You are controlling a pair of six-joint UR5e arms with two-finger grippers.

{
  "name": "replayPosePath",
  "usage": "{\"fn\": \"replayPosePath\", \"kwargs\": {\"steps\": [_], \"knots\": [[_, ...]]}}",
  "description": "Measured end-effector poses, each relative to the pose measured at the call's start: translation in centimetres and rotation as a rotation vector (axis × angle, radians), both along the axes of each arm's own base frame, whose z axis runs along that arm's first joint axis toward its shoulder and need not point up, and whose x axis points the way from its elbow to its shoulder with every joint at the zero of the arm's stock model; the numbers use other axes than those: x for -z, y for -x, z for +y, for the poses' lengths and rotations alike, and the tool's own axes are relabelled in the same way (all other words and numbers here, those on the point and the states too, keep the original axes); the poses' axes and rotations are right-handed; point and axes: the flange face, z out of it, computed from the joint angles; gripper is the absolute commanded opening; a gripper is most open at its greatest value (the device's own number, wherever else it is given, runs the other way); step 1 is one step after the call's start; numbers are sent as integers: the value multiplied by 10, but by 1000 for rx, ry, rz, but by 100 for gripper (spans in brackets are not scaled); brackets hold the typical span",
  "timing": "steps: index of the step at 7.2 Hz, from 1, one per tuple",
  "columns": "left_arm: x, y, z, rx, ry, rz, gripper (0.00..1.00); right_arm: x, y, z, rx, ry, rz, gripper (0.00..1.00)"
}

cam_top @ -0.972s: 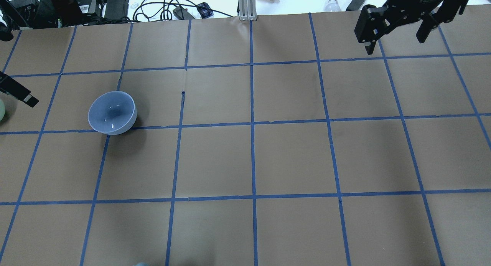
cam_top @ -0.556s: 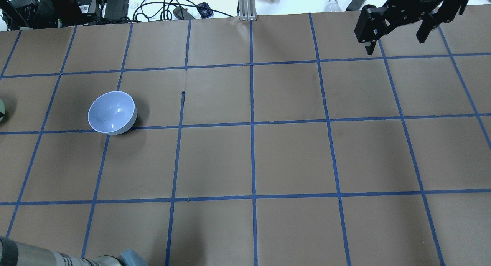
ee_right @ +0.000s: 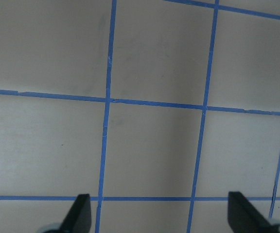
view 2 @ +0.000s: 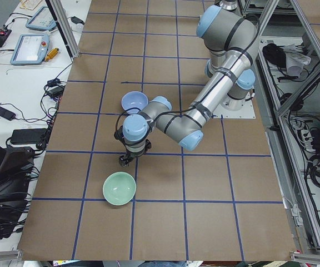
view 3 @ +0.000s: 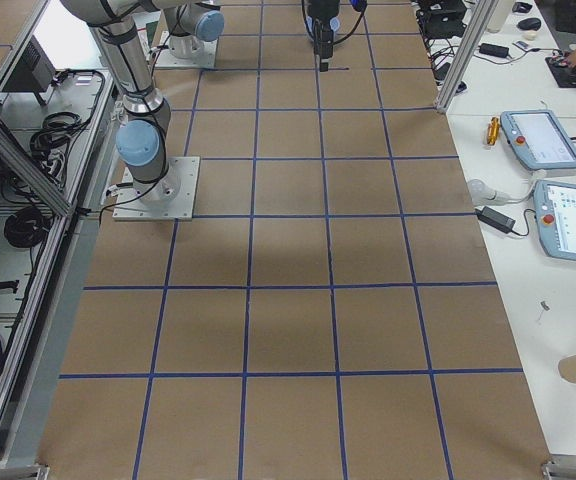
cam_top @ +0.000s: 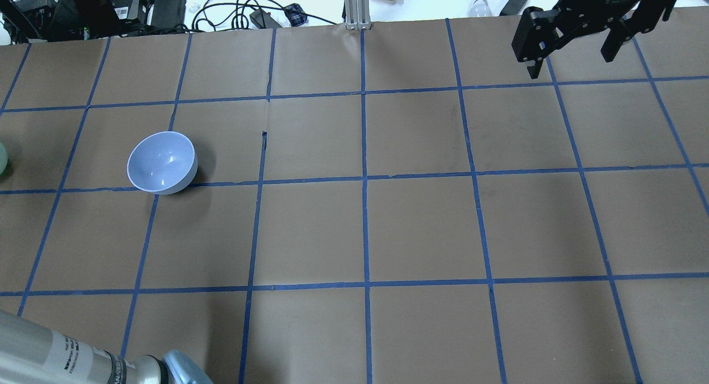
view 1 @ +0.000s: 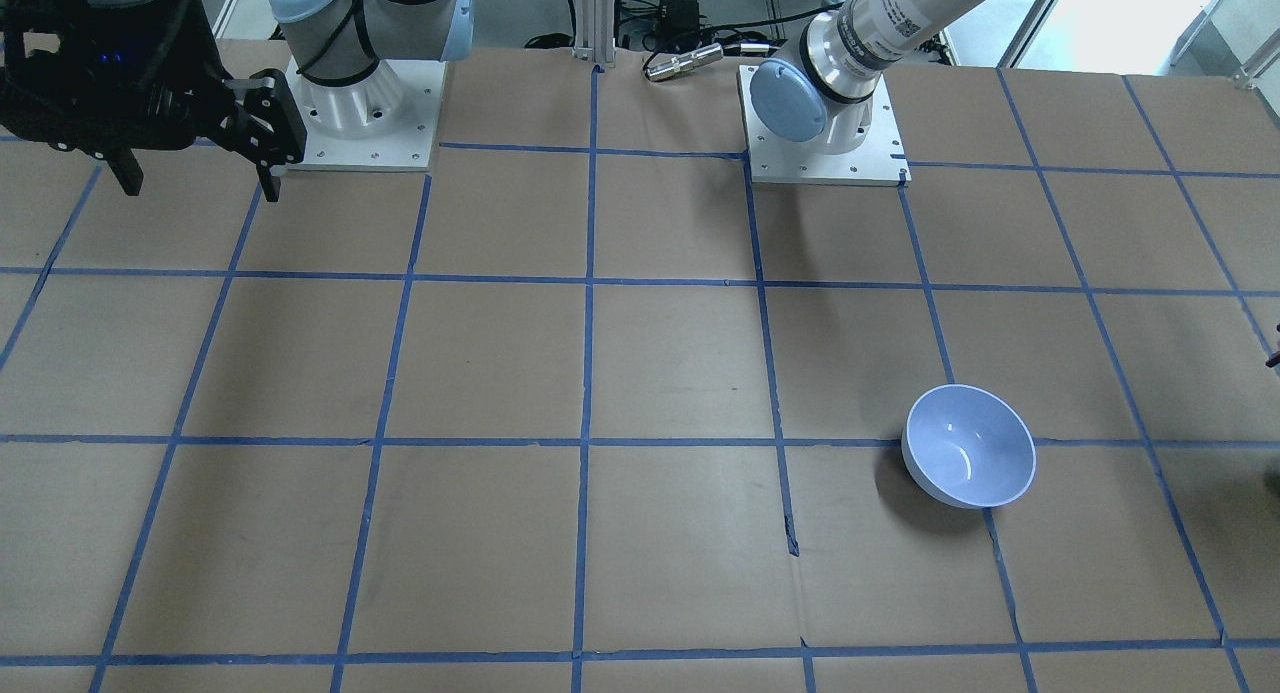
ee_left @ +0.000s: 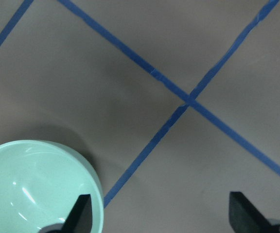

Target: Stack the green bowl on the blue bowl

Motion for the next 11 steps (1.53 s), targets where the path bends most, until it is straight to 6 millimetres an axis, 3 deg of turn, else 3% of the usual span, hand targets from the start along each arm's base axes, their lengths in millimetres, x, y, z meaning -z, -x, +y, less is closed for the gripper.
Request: {"fn": "replayPosePath", "kwargs": {"steps": [2, 4, 7, 9, 11], "knots": [[29, -37, -5, 138, -6, -5, 100, 0, 0, 0, 0, 0, 0, 100], [53, -61, -18, 276, -6, -15, 100, 0, 0, 0, 0, 0, 0, 100], [82, -76, -24, 451, -32, -22, 100, 0, 0, 0, 0, 0, 0, 100], [84, -82, -17, 475, -88, -41, 97, 0, 0, 0, 0, 0, 0, 100], [84, -84, -11, 479, -110, -40, 80, 0, 0, 0, 0, 0, 0, 100]]}}
